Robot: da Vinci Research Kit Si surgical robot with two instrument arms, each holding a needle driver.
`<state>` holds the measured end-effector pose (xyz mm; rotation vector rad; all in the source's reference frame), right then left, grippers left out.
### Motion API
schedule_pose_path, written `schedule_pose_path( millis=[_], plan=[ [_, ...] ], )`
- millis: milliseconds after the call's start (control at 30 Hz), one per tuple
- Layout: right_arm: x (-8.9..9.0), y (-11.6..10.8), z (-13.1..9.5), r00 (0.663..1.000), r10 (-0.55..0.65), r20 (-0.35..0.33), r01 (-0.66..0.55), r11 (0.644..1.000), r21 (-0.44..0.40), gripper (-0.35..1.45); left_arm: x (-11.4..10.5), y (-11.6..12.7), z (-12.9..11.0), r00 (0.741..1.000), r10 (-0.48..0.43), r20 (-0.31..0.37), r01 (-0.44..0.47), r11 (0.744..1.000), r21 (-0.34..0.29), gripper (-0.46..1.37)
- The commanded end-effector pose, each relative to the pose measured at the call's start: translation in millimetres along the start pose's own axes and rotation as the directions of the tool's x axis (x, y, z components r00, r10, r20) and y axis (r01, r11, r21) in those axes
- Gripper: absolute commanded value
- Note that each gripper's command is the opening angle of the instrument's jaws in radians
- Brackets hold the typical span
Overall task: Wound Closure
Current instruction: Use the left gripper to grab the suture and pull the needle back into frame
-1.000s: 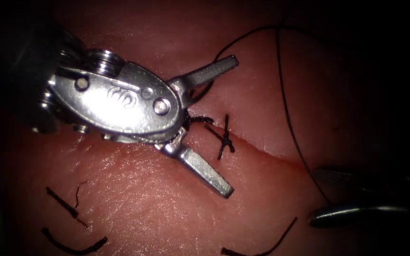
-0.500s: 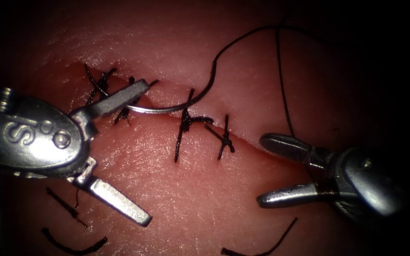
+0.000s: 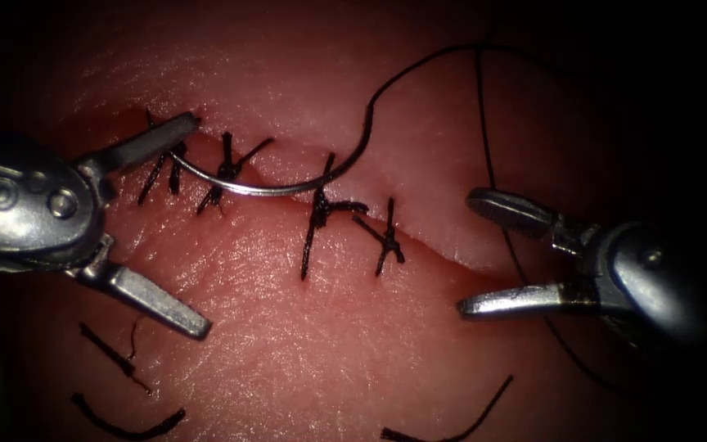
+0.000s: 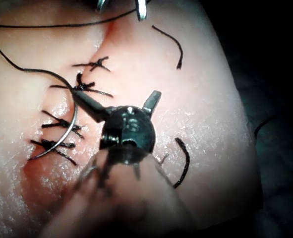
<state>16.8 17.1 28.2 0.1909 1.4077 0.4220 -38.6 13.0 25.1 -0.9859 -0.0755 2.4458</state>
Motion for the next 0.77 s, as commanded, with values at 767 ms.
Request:
schedule_pose_path(
  millis=[767],
  plan=[
    [-0.2,-0.5,-0.2,0.976,-0.135,0.170,0.137,0.991,0.004,0.90,-0.7,-0.7,1.5,0.983,0.077,0.165,-0.075,0.997,-0.019,0.86]
  ],
)
